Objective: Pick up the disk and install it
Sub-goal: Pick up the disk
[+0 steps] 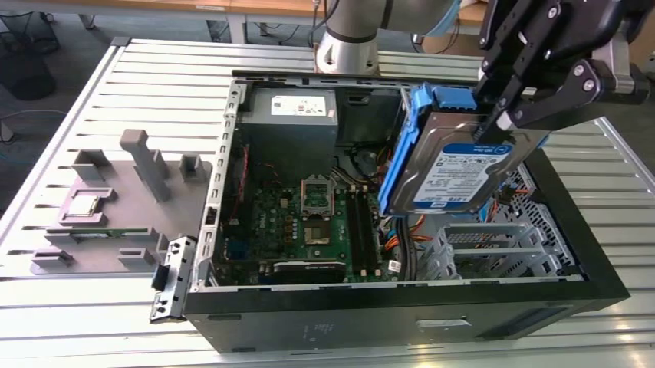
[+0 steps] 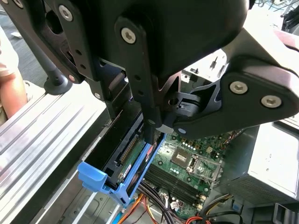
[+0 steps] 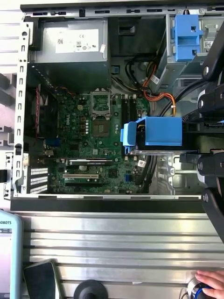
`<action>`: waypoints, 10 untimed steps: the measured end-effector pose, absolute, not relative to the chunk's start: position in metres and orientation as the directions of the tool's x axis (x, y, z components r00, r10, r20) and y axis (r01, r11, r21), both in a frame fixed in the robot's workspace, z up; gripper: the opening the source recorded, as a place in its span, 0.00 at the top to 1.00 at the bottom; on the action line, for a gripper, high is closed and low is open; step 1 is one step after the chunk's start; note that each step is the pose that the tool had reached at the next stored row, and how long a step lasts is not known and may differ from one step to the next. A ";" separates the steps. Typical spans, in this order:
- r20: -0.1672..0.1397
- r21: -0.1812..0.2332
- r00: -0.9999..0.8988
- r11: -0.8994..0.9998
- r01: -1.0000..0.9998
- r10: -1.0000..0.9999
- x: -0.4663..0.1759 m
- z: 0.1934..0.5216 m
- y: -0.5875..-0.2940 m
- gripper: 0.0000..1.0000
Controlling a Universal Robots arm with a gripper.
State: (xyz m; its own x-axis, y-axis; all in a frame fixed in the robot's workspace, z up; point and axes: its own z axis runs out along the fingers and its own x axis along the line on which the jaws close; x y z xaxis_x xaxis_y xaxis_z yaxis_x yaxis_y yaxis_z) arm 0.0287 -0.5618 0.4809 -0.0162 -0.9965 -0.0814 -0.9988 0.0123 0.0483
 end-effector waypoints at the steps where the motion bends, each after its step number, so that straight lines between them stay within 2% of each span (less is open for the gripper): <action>1: -0.081 0.048 -0.016 0.012 -0.999 -0.997 0.029 0.481 -0.562 0.65; 10: -0.081 0.048 -0.016 0.013 -0.999 -0.997 0.036 0.480 -0.569 0.65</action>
